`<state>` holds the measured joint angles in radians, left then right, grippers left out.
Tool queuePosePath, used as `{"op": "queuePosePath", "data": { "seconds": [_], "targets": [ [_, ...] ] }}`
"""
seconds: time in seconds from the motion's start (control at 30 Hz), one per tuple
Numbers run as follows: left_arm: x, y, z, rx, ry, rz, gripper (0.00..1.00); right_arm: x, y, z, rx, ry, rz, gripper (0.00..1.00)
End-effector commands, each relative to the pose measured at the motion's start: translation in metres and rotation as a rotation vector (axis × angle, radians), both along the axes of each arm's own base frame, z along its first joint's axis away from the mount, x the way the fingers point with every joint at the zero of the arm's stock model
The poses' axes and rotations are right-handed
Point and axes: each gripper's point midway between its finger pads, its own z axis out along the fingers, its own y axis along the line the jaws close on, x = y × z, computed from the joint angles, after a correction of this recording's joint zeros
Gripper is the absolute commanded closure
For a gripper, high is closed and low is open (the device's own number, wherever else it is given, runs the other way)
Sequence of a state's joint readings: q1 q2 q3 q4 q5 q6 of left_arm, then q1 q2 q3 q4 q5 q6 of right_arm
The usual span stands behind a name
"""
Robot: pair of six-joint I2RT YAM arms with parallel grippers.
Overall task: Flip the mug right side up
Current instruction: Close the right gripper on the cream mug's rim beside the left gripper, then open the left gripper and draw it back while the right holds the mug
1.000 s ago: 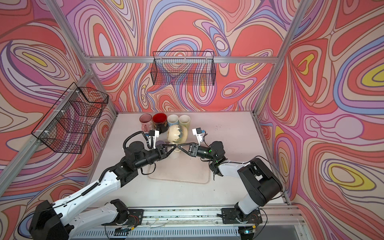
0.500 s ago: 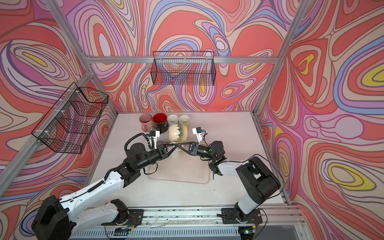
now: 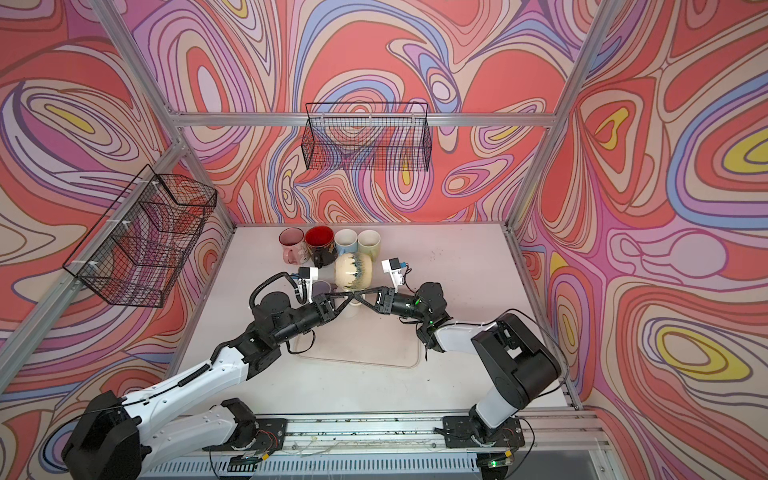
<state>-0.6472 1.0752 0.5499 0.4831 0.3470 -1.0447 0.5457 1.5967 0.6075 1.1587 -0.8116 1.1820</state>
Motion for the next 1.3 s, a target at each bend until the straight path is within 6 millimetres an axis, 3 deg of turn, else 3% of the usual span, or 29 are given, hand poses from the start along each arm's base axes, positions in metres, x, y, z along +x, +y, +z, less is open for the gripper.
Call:
{"op": "queuePosePath", "data": {
  "seconds": [0.0,0.13,0.27,0.3,0.63,1.27],
  "targets": [
    [-0.004,0.001,0.003,0.004,-0.032,-0.011,1.00,0.001,-0.007,0.027,0.044,-0.119,-0.054,1.00],
    [-0.004,0.002,-0.005,0.028,-0.024,-0.007,0.98,-0.001,-0.009,0.020,0.033,-0.108,-0.059,1.00],
    [-0.004,0.002,-0.007,0.033,-0.029,-0.012,0.87,-0.004,-0.012,0.014,0.025,-0.097,-0.066,1.00],
    [-0.007,0.005,-0.024,0.054,-0.003,-0.011,0.83,-0.004,-0.012,0.013,0.024,-0.096,-0.069,1.00],
    [-0.009,0.008,-0.028,0.086,-0.008,-0.009,0.57,-0.005,-0.016,0.009,-0.002,-0.090,-0.081,1.00],
    [-0.011,0.017,-0.026,0.142,-0.037,0.009,0.38,-0.005,-0.023,0.007,-0.012,-0.090,-0.091,1.00]
  ]
}}
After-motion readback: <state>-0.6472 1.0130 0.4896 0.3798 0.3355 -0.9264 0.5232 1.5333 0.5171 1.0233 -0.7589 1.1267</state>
